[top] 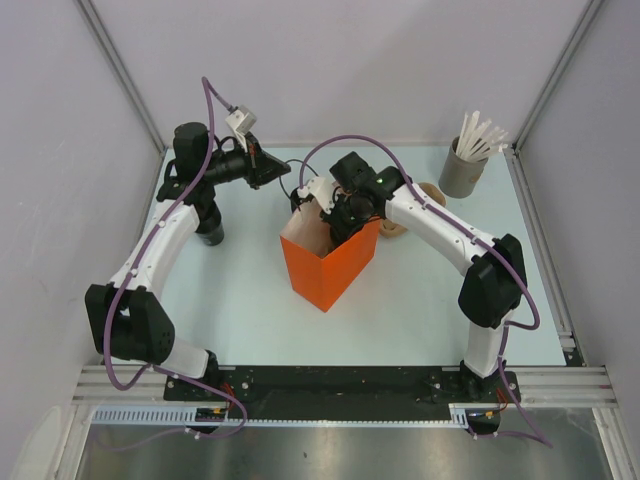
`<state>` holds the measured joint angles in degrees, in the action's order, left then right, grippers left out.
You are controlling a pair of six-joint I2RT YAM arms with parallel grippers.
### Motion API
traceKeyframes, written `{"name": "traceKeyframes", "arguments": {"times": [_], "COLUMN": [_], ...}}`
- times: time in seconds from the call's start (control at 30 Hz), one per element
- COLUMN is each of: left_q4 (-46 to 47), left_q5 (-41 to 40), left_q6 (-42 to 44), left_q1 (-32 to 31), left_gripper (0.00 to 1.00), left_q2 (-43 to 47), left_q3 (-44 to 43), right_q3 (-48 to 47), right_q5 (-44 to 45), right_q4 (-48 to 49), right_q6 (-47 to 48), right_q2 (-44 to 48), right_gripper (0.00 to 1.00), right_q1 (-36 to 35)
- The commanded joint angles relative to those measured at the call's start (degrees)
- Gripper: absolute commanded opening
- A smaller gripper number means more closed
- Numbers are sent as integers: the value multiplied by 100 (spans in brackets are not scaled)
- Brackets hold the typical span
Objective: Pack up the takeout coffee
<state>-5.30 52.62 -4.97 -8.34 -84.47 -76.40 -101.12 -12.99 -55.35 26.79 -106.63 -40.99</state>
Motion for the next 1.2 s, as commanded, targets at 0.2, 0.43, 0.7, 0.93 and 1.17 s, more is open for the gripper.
{"name": "traceKeyframes", "arguments": {"times": [0.2, 0.43, 0.7, 0.93, 1.17], "left_q4": [99, 126, 29, -32, 38], "left_q5": [-129, -340, -586, -1016, -1588], "left_q6": [67, 128, 242, 295, 295], "left_q1": [-45, -45, -45, -45, -45], "left_gripper": [0, 0, 0, 0, 0], "left_q2": [44, 97, 123, 123, 202], "left_q3": [-138, -85, -94, -85, -7], "right_q3": [57, 137, 198, 268, 303], "right_q5": [-72, -72, -63, -80, -72], "right_q4": [174, 227, 253, 306, 323], "right_q6": [37, 46, 46, 37, 46], "right_q2": [-16, -51, -60, -33, -16], "right_gripper": [0, 0, 0, 0, 0], "right_q1": [39, 48, 56, 74, 65]}}
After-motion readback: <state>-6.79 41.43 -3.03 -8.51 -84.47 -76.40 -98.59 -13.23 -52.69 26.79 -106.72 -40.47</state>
